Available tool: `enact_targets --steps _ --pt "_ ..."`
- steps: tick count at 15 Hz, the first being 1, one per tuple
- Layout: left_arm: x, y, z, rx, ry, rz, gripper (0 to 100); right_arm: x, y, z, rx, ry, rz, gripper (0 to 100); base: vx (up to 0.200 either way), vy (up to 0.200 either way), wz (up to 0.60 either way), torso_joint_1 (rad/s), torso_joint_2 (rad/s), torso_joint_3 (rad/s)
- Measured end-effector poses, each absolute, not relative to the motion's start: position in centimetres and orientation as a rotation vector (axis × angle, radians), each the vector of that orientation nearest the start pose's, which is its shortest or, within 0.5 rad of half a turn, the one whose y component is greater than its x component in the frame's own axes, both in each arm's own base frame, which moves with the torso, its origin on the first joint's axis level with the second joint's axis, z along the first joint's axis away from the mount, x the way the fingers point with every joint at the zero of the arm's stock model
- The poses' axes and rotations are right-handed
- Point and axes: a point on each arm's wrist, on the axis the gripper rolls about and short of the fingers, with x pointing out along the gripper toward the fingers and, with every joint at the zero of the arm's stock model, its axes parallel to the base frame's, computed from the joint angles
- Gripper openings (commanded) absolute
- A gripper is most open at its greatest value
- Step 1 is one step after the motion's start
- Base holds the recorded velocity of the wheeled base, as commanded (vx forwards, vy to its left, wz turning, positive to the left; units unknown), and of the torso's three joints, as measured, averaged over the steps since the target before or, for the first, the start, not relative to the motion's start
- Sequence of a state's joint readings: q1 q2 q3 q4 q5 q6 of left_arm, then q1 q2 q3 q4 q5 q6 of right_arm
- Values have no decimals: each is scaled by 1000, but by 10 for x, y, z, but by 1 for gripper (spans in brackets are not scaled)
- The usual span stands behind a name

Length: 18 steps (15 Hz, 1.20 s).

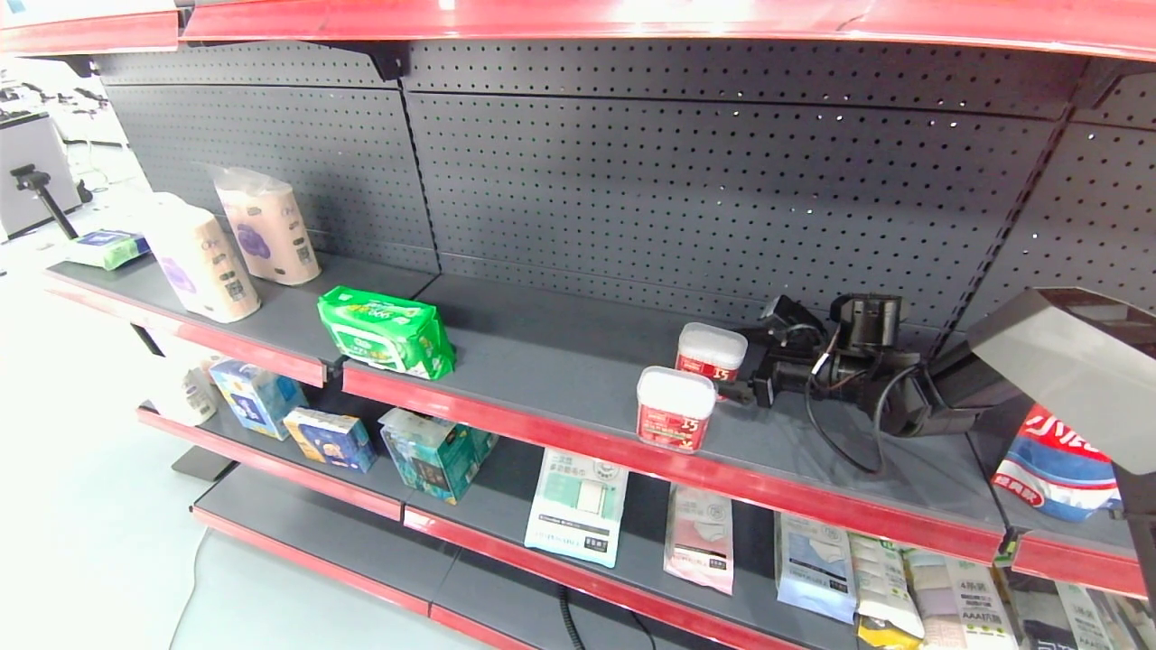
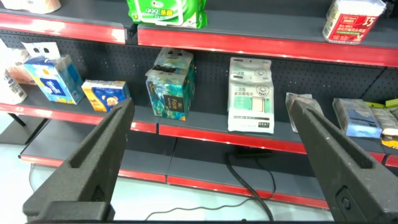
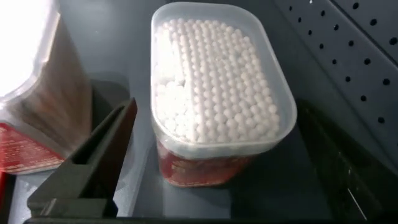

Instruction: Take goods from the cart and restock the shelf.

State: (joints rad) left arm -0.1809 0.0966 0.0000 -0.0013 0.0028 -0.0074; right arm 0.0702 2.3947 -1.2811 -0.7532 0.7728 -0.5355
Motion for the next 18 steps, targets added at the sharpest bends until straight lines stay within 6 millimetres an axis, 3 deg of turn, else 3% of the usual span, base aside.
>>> enact_targets --steps 12,18 --pt "-15 3 77 2 96 -177 100 451 36 45 -410 134 838 100 0 0 0 0 0 0" --pt "-15 3 77 1 96 -178 100 427 28 51 -393 177 833 100 0 0 0 0 0 0"
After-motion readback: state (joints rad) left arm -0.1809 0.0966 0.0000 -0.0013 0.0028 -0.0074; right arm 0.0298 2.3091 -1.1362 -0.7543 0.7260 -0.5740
